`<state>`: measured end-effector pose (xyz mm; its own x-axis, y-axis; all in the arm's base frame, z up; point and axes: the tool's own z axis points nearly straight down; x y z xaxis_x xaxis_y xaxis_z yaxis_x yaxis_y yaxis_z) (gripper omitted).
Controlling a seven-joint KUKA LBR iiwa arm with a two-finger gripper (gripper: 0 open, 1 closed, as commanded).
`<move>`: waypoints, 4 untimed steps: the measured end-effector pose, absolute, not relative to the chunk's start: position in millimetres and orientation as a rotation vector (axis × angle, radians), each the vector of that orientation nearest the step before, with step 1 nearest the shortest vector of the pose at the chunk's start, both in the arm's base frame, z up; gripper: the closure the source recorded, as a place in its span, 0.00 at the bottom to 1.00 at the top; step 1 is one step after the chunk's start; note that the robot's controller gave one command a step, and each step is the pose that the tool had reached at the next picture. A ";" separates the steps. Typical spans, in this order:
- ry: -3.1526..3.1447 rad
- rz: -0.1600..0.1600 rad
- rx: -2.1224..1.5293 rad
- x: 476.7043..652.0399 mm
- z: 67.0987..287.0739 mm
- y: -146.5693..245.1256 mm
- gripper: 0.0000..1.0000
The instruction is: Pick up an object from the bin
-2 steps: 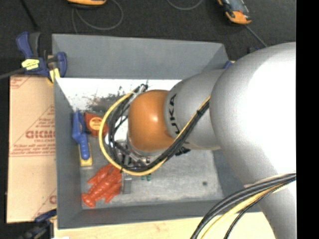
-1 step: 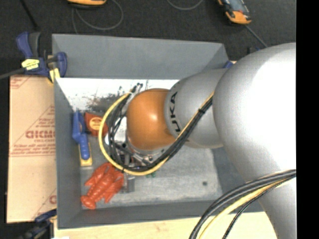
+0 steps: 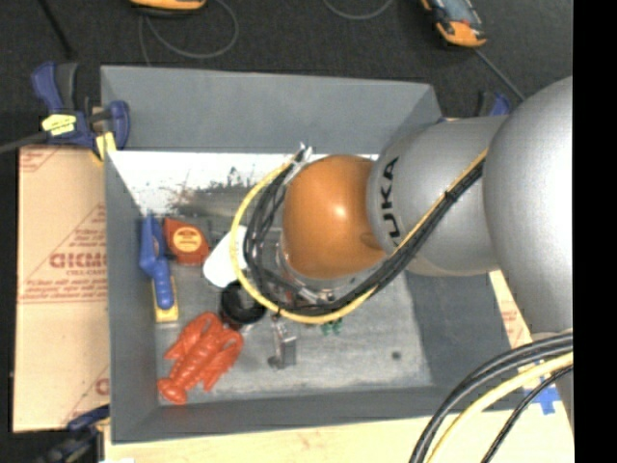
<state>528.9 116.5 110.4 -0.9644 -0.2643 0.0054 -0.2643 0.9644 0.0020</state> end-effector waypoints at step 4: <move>-3.036 0.003 0.848 573.0 79.1 113.3 0.00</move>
Offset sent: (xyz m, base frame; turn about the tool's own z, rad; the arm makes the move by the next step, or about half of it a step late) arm 0.0132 -0.0197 -0.0207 -0.0427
